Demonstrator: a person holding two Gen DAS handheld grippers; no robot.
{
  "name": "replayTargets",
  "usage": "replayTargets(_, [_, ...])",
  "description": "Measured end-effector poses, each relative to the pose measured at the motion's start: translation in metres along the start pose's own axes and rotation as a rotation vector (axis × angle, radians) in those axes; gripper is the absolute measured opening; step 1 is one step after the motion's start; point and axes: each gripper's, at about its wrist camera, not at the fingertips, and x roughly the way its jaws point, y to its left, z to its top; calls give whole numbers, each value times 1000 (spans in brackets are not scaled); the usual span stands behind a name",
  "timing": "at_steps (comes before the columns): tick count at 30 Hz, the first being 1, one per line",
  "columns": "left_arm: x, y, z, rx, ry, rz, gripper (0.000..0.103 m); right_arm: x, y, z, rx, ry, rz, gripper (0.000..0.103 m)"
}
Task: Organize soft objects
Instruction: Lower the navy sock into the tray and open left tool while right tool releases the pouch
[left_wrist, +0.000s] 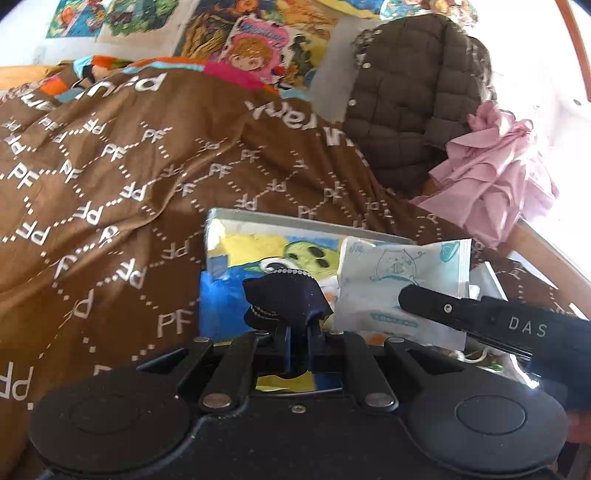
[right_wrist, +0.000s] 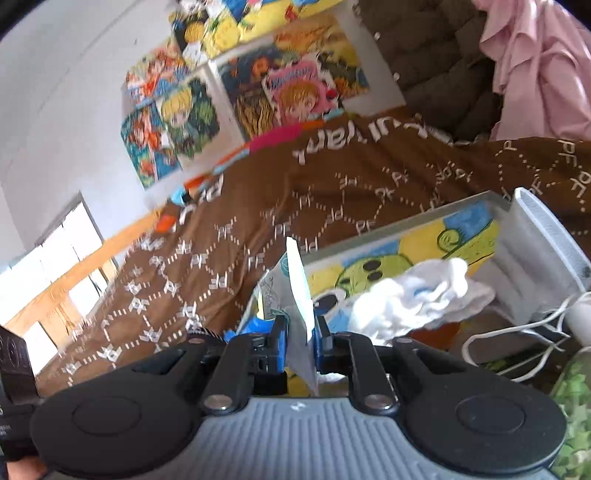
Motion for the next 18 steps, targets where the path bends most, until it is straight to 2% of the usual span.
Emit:
replayTargets(4, [7, 15, 0, -55, 42, 39, 8, 11, 11, -2, -51, 43, -32, 17])
replayTargets(10, [11, 13, 1, -40, 85, 68, 11, 19, 27, -3, -134, 74, -77, 22])
replayTargets(15, [9, 10, 0, -22, 89, 83, 19, 14, 30, -1, -173, 67, -94, 28])
replayTargets(18, [7, 8, 0, -4, 88, 101, 27, 7, 31, 0, -189, 54, -101, 38])
